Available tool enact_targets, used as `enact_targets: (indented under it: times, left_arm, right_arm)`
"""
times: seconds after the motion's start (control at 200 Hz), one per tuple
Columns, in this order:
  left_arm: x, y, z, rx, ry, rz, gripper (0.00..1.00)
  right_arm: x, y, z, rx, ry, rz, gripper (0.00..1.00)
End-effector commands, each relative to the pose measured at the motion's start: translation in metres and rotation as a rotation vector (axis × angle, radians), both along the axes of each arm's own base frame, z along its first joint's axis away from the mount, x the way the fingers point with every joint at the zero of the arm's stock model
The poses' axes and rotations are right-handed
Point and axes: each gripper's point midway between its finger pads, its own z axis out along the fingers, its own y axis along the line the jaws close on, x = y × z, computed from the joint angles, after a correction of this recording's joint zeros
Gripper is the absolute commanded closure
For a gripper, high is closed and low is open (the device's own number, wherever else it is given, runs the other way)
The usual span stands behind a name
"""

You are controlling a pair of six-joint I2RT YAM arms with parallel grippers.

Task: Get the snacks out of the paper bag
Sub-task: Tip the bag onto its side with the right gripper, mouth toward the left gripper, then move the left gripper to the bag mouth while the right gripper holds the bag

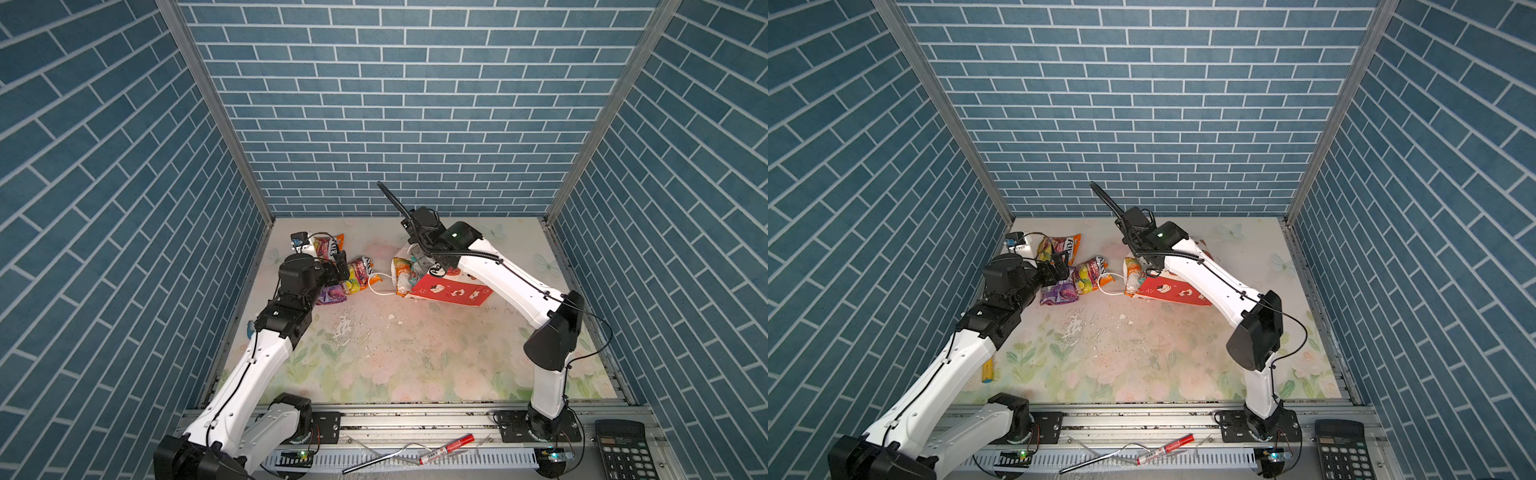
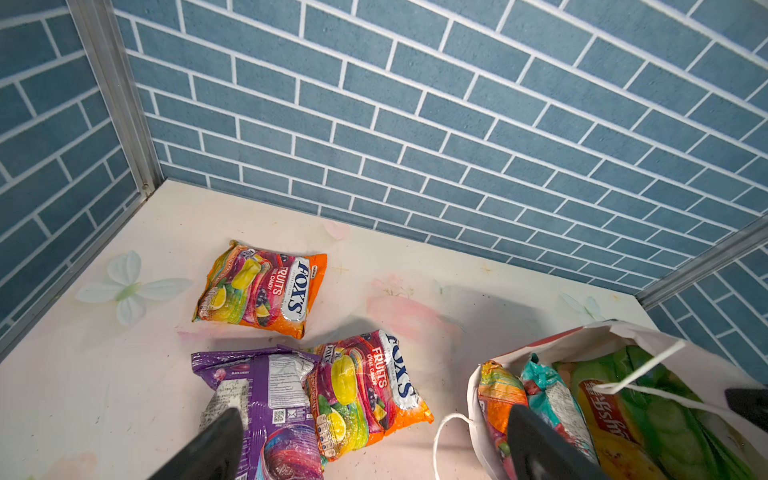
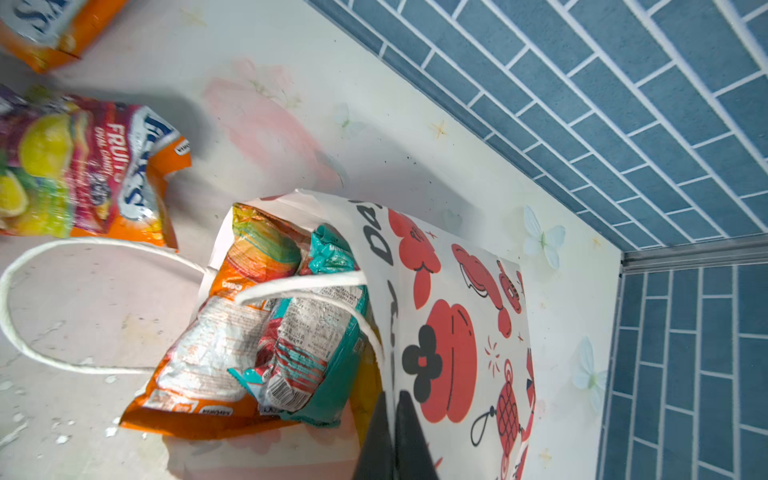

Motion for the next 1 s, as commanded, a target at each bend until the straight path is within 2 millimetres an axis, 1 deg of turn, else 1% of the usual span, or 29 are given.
enact_targets:
  times: [0.0, 0.05, 0.11, 0.22, 0.355, 0.475, 0.64, 0.765, 0.995]
  left_arm:
    - [0.002, -0.007, 0.01, -0.032, -0.026, -0.033, 0.0]
    - [0.002, -0.011, 0.012, -0.048, -0.029, -0.047, 0.01]
    - [0.001, -0.017, 0.015, -0.068, -0.037, -0.071, 0.01]
    - [-0.002, -0.036, 0.02, -0.084, -0.043, -0.132, 0.0]
    - [-0.003, -0.063, 0.024, -0.079, -0.032, -0.21, 0.01]
    - [-0.004, -0.09, 0.027, -0.062, -0.034, -0.275, 0.02]
    - [-0.003, -0.127, 0.022, -0.059, -0.015, -0.361, 0.03]
    - [-0.004, -0.154, 0.012, -0.08, 0.018, -0.429, 0.05]
    - [-0.011, -0.186, -0.006, -0.098, 0.088, -0.51, 0.09]
  right_arm:
    - [-0.002, 0.005, 0.046, 0.199, -0.079, 0.025, 1.0]
    - [-0.004, 0.001, 0.05, 0.232, -0.08, 0.032, 1.0]
    - [-0.005, -0.004, 0.048, 0.275, -0.07, 0.03, 1.0]
    - [-0.008, -0.019, 0.05, 0.348, -0.065, 0.015, 1.0]
    - [-0.012, -0.035, 0.052, 0.442, -0.036, 0.001, 1.0]
    - [-0.015, -0.047, 0.054, 0.449, -0.046, -0.015, 1.0]
    - [-0.017, -0.058, 0.056, 0.432, -0.069, -0.024, 1.0]
    - [-0.016, -0.067, 0.059, 0.415, -0.084, -0.026, 1.0]
    - [-0.015, -0.079, 0.067, 0.412, -0.107, -0.031, 1.0]
